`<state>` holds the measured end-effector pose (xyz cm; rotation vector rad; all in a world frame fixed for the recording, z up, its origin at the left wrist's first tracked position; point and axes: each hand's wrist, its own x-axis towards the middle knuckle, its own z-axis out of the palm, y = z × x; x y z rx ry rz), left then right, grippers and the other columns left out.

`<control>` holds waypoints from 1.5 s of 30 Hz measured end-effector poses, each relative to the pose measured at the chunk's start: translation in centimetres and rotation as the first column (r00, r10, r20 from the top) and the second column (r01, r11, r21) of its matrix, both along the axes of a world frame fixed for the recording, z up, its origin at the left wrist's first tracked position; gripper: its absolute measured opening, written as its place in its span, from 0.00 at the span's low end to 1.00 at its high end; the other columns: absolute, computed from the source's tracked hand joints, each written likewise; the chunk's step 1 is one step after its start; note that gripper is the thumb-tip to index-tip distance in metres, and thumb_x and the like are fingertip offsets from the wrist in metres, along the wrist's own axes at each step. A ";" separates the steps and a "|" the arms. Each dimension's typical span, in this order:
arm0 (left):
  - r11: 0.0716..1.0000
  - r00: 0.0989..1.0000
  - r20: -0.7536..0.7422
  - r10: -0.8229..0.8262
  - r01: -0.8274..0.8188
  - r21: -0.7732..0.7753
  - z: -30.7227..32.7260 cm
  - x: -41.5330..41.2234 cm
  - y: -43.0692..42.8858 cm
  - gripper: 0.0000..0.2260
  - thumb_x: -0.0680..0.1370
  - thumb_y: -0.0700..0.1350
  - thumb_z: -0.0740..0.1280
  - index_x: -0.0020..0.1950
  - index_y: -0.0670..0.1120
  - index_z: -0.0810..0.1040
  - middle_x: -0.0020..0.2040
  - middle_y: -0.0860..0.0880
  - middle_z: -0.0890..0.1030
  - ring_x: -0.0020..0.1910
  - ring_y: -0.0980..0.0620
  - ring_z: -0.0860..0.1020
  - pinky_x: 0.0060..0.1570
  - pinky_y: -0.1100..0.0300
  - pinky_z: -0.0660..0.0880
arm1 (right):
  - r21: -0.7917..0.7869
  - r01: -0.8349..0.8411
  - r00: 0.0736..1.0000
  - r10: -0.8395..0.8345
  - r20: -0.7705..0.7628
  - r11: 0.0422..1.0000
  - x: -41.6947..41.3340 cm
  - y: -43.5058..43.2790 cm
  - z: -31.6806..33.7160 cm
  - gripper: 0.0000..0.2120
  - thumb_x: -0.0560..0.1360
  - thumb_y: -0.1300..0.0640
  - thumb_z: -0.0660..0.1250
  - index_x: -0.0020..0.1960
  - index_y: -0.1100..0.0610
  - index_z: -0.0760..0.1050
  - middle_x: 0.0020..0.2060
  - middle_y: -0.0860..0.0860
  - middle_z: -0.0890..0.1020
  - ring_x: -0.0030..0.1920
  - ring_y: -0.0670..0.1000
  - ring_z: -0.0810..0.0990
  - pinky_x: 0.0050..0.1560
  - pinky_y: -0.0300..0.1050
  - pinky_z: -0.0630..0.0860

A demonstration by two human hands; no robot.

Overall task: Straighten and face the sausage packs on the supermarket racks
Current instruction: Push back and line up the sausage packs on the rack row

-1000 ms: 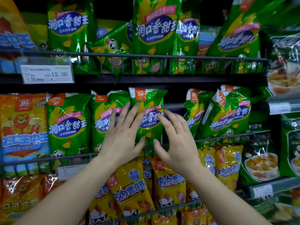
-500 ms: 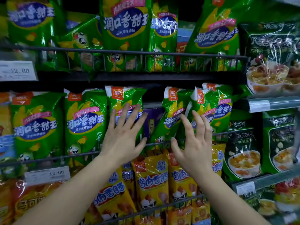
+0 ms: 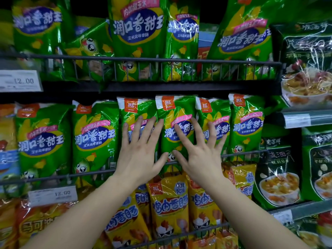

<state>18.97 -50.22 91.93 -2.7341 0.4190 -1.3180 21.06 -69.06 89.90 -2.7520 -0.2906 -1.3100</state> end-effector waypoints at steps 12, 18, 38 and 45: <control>0.989 0.997 0.010 0.080 -0.081 0.121 0.2 1.2 -1.9 0.36 0.76 0.67 0.56 0.80 0.58 0.49 0.81 0.53 0.47 0.79 0.40 0.49 0.66 0.23 0.48 | -0.163 -0.062 0.979 0.029 -0.202 0.985 0.3 -1.6 2.3 0.36 0.76 0.27 0.47 0.76 0.34 0.32 0.78 0.48 0.33 0.75 0.68 0.31 0.67 0.82 0.47; 0.990 0.995 -0.012 0.095 -0.093 0.110 0.2 1.0 -2.2 0.35 0.76 0.67 0.57 0.80 0.58 0.50 0.81 0.51 0.49 0.79 0.39 0.50 0.67 0.24 0.46 | -0.197 -0.119 0.970 0.072 -0.230 0.973 -0.1 -2.4 2.7 0.36 0.74 0.25 0.43 0.75 0.33 0.31 0.78 0.46 0.32 0.76 0.65 0.32 0.68 0.80 0.47; 0.997 0.998 0.056 0.012 -0.016 0.076 1.7 -3.2 -1.4 0.29 0.74 0.61 0.60 0.74 0.53 0.67 0.77 0.48 0.65 0.76 0.43 0.60 0.72 0.33 0.56 | 0.009 -0.290 0.954 0.289 0.082 0.957 -3.9 -4.8 0.9 0.24 0.76 0.45 0.61 0.71 0.49 0.69 0.63 0.49 0.75 0.65 0.53 0.72 0.65 0.58 0.71; 0.997 0.975 0.220 0.029 -0.045 0.067 7.5 -3.6 -1.0 0.29 0.73 0.58 0.60 0.72 0.49 0.70 0.75 0.43 0.64 0.75 0.40 0.60 0.71 0.33 0.58 | 0.141 -0.295 0.902 0.228 0.366 0.945 -4.0 -6.6 6.9 0.24 0.75 0.50 0.64 0.69 0.57 0.72 0.62 0.54 0.75 0.63 0.55 0.72 0.64 0.53 0.71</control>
